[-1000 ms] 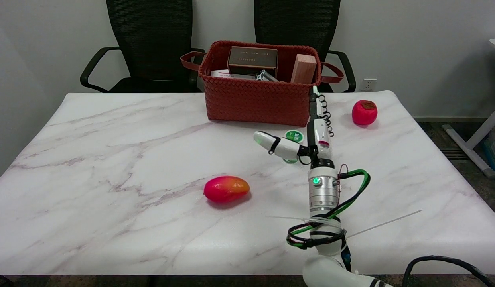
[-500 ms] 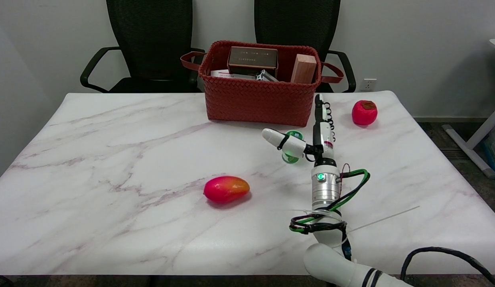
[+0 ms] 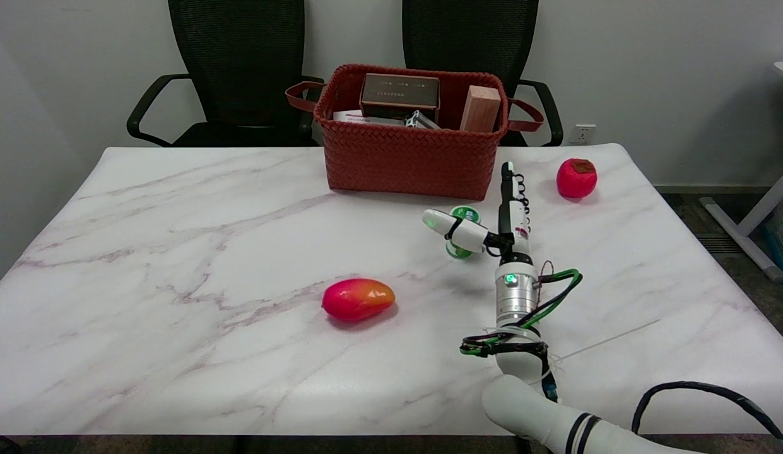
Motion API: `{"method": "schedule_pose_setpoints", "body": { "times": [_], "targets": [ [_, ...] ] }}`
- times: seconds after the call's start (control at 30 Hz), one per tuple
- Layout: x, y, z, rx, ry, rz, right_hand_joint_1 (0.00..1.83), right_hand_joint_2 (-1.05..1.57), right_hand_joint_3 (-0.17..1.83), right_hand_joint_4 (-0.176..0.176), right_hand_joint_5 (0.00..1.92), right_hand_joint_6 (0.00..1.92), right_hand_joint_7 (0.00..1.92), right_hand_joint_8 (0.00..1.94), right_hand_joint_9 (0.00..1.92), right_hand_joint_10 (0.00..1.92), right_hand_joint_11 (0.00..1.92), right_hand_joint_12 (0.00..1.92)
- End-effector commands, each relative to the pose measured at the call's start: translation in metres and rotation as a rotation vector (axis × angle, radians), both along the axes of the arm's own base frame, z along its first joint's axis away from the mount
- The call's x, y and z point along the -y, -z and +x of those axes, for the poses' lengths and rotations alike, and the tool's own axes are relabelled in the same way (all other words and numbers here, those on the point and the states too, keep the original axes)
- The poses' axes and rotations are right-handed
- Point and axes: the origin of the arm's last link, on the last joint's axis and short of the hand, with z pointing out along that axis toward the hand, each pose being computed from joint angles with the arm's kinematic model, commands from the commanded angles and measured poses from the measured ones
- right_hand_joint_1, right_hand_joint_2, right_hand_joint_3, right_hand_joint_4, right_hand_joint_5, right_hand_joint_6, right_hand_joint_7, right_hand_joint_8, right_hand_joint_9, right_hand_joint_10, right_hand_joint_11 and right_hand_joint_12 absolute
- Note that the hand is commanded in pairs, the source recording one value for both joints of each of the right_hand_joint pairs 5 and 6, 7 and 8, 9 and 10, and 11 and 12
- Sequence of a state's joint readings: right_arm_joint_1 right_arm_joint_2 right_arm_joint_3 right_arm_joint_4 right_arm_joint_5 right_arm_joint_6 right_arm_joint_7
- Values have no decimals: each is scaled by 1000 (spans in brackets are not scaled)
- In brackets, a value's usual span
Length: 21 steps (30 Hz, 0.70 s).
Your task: Pick up the green gum jar.
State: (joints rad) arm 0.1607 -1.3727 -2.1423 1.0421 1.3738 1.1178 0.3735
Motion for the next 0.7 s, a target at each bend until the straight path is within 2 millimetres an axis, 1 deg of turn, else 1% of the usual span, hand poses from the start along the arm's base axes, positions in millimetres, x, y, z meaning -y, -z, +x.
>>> {"method": "schedule_pose_setpoints", "body": {
  "times": [0.03,0.23,0.37,0.7],
  "targets": [
    [8,-8,-19,50,74,19,1072,463,72,0,0,0,0,0,41,41,0,0],
    [10,-7,-18,57,70,26,1117,521,282,0,0,0,0,0,37,37,0,0],
    [11,-7,-18,71,61,32,1122,527,370,0,0,0,0,0,69,69,0,0],
    [11,-4,-23,121,57,53,1125,537,464,0,0,0,1,1,162,162,0,0]
  ]
}}
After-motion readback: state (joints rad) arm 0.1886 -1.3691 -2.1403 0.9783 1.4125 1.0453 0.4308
